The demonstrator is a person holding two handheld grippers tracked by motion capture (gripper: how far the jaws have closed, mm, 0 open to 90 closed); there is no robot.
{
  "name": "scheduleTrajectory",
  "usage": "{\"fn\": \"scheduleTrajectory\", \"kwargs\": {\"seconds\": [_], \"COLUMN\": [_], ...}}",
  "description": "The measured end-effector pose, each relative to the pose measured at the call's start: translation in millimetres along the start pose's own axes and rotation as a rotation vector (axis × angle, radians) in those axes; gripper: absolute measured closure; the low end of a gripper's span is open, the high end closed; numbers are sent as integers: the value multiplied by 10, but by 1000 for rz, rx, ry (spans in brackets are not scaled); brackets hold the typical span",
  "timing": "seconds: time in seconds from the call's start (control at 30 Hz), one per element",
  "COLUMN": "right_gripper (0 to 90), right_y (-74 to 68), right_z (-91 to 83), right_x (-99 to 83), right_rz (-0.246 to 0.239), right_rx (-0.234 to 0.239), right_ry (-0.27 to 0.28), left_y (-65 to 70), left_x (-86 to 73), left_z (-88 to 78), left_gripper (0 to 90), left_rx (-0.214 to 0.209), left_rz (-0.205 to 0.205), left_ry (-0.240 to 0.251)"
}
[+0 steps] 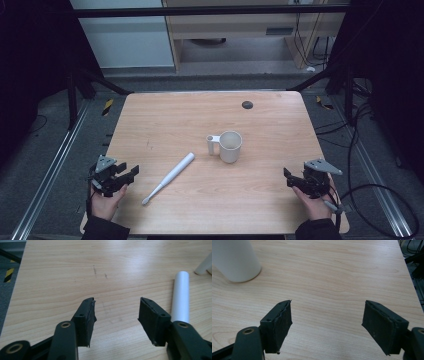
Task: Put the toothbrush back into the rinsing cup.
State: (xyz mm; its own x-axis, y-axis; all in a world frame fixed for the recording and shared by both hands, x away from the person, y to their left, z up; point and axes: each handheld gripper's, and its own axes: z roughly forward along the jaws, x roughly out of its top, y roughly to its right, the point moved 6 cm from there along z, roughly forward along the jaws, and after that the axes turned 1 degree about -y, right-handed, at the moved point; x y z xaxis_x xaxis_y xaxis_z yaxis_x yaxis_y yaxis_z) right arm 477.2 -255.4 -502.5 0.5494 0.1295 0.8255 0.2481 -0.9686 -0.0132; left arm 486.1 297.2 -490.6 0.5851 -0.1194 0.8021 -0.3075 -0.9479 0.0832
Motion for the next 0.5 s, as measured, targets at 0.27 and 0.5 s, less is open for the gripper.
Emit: {"fn": "scheduleTrajectory", "kwargs": {"seconds": [0.27, 0.5], "right_gripper": [263, 300], "right_y": [-74, -142], "right_z": [-29, -42], "right_x": [-14, -11], "right_rz": [-23, -37], "right_rx": [17, 34], "right_ry": [1, -6], "left_y": [163, 313], "left_x": [-36, -72], "left_z": [-39, -47], "left_gripper": [592, 692], "left_rx": [-80, -150], "left_rz": [17, 42], "left_ry": [-26, -59]}}
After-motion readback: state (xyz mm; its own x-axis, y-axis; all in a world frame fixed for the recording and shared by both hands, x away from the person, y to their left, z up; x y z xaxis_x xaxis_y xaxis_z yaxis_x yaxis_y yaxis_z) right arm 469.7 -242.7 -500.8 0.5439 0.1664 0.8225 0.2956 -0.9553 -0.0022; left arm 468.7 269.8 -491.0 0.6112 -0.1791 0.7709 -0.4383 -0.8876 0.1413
